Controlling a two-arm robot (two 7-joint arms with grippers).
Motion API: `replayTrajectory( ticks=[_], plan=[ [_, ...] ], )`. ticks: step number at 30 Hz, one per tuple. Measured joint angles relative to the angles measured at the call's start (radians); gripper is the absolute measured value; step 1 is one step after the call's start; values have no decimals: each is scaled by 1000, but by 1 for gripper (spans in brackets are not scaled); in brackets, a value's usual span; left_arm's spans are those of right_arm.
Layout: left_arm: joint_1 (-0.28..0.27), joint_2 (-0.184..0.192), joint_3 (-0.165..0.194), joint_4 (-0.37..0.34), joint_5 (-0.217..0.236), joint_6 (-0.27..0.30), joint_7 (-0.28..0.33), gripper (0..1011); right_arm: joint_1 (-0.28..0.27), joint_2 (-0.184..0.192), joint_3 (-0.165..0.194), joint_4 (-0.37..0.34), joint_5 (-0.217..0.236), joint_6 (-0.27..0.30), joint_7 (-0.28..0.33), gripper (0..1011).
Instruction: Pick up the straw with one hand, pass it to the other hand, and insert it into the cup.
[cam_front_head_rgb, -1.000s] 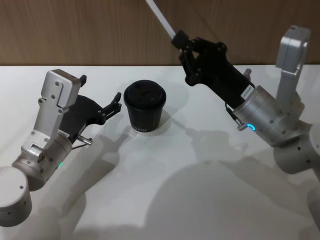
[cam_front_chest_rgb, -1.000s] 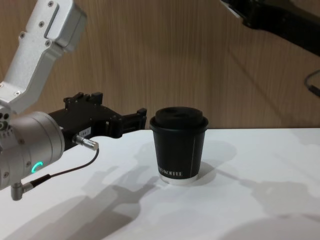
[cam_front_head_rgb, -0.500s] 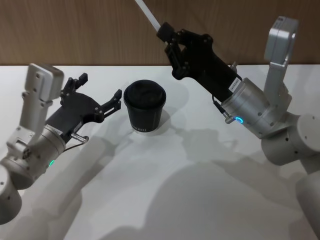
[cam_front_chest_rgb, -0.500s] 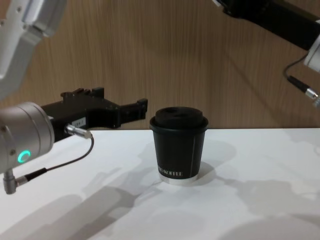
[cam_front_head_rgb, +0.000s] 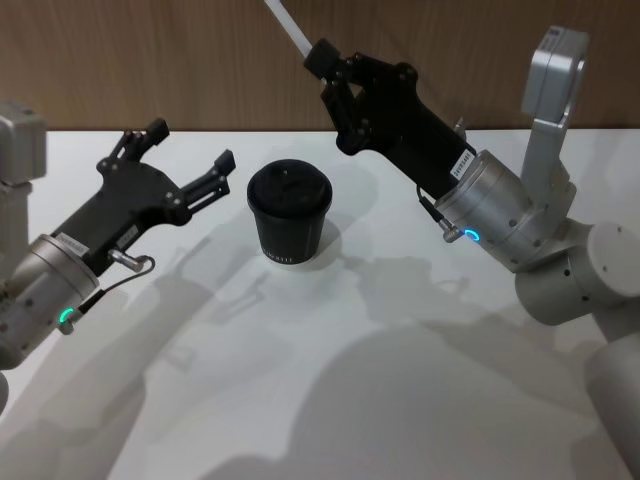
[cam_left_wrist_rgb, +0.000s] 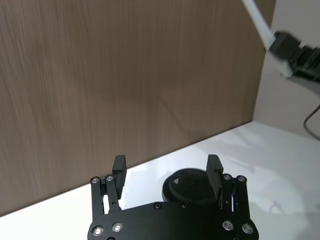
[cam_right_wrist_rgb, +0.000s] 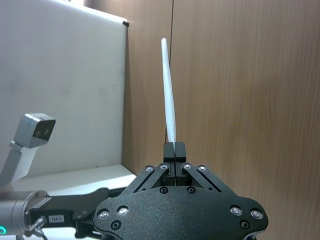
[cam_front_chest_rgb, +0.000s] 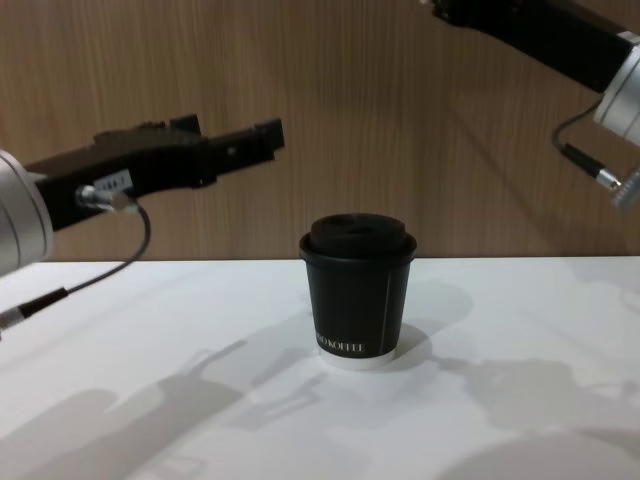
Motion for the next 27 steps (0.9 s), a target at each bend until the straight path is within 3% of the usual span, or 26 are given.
replayTrajectory(
  ticks=[10, 27],
  plan=[
    [-25, -2, -31, 33, -116, -32, -118, 1003, 4, -2, -3, 3, 1, -1, 2, 8],
    [-111, -23, -28, 130, -267, -40, -289, 1003, 6, -3, -5, 5, 3, -1, 4, 8]
  ],
)
